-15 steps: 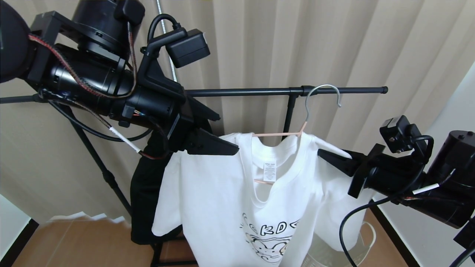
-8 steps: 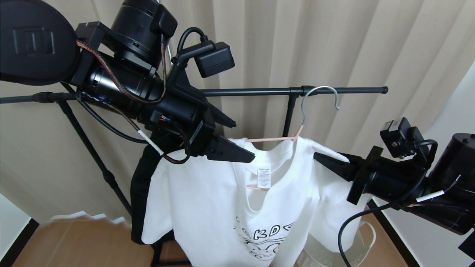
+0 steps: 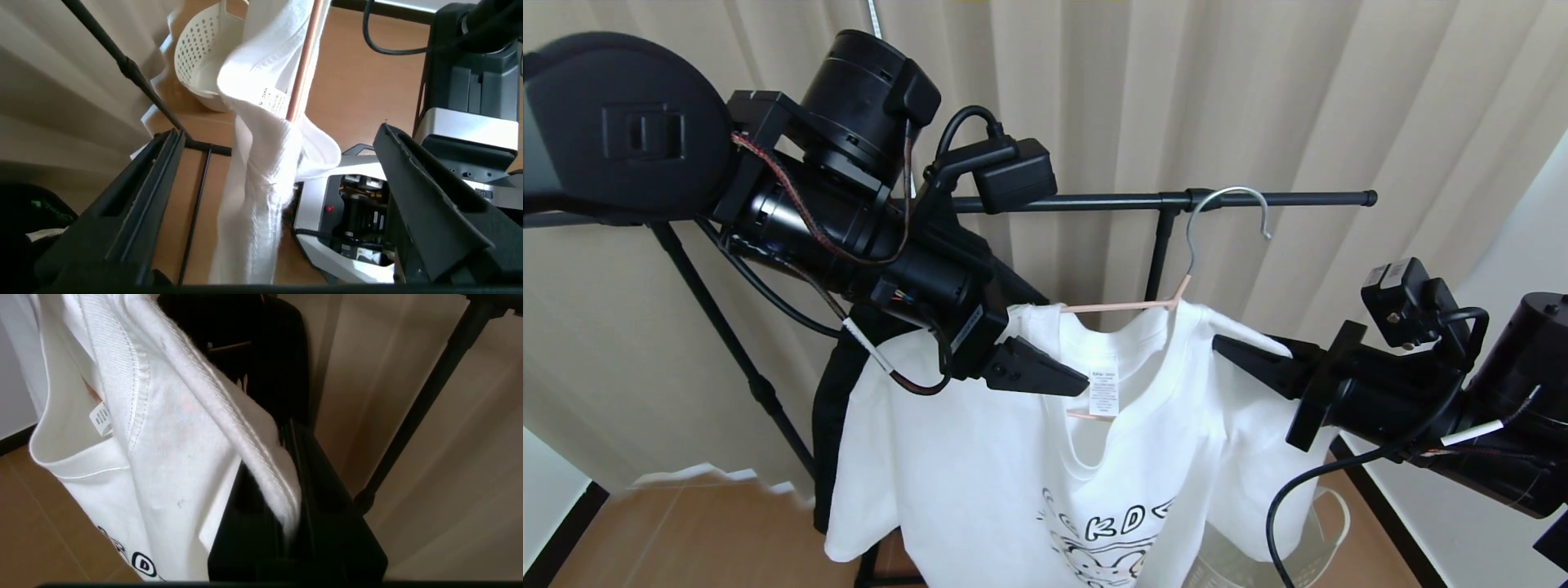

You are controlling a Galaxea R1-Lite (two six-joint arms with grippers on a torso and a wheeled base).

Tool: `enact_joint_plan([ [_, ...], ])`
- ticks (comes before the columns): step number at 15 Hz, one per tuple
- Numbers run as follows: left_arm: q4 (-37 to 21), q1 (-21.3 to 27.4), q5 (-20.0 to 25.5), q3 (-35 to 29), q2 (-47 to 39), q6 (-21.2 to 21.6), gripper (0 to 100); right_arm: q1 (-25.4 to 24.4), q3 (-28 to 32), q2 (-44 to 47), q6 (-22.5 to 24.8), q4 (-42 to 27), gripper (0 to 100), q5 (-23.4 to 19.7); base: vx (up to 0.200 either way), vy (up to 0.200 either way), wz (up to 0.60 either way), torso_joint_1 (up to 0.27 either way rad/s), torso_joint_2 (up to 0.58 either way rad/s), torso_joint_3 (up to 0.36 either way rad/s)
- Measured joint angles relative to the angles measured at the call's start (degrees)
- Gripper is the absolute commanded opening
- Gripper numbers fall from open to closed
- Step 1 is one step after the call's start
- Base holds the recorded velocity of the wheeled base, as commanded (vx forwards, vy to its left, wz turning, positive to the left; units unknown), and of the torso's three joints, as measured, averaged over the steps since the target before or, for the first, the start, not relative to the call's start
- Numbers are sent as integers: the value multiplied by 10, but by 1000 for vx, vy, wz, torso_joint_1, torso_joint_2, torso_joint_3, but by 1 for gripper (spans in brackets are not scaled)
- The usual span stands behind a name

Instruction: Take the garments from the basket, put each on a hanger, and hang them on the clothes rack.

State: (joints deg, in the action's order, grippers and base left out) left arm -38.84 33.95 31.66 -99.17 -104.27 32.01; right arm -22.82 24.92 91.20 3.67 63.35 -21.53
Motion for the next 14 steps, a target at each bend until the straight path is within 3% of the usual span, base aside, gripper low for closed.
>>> enact_joint_plan([
  [11, 0, 6, -1, 15, -1, 9, 100, 0, 2, -2, 0, 0, 0, 0, 0, 0, 0, 0, 0, 0],
  [12, 0, 6, -3, 16, -1, 9, 0, 0, 2, -3, 0, 0, 0, 0, 0, 0, 0, 0, 0, 0],
  [14, 1, 6, -11, 19, -1, 9, 0, 0, 1, -4, 0, 0, 0, 0, 0, 0, 0, 0, 0, 0],
])
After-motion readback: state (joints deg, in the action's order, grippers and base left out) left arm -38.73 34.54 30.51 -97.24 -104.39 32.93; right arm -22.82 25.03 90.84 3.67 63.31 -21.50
